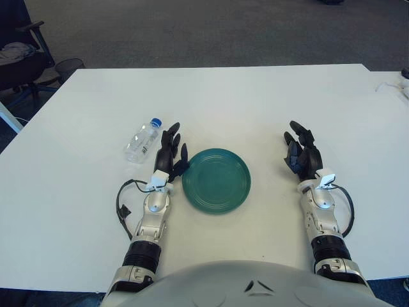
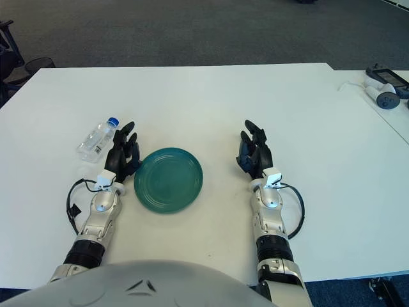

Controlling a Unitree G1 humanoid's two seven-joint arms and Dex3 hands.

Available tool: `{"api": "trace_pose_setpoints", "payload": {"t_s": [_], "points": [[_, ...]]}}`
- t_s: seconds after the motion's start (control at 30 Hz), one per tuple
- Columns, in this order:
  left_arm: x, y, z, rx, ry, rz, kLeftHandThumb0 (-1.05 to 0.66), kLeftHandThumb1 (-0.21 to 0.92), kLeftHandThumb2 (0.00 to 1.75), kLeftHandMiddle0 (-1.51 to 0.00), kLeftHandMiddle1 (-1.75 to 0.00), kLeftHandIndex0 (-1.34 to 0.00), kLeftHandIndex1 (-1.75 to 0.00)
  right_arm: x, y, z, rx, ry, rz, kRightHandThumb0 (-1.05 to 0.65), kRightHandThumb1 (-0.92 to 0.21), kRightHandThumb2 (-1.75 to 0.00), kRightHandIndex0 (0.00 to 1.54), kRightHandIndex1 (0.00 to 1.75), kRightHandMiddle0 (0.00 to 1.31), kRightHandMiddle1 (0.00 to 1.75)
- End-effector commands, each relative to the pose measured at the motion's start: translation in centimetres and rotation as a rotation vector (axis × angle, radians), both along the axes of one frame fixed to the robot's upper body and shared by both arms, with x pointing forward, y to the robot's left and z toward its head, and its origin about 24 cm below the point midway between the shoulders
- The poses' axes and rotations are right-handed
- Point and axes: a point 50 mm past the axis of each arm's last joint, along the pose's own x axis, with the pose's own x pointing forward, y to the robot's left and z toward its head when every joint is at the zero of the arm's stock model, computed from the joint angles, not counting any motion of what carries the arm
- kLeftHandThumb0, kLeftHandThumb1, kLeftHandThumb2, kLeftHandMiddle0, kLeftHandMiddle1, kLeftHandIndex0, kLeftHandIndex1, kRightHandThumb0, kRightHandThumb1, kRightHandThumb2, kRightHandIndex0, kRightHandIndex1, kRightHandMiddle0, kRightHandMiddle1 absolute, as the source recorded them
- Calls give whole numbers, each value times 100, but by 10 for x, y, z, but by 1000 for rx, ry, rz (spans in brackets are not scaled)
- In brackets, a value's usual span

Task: Put the bottle into the plate.

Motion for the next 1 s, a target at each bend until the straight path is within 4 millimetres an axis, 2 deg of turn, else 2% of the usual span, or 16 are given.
{"api": "trace_pose_setpoints", "payload": {"t_s": [0.0,0.33,0.47,0.63,0.97], "points": [[-10,0,-18,18,95,5,-83,92,82,-35,-2,0,-69,-33,1,-49,34,274,-21,-63,-92,-80,31,1,0,59],[-3,1,-12,37,60,-16,-85,92,82,-35,-2,0,-69,-30,3,-50,29,283,-24,-64,-92,-80,32,1,0,59],[9,9,8,65,0,-38,-86,92,82,-34,-1,0,-69,-28,4,-50,23,284,-26,-64,-92,-79,32,1,0,59],[22,17,51,96,-152,-63,-84,92,83,-32,0,0,-66,-26,5,-50,35,290,-24,-64,-92,-78,32,1,0,58],[39,15,91,92,-378,-79,-74,92,79,-35,-2,0,-69,-23,8,-51,47,284,-19,-63,-92,-78,31,0,0,57]]}}
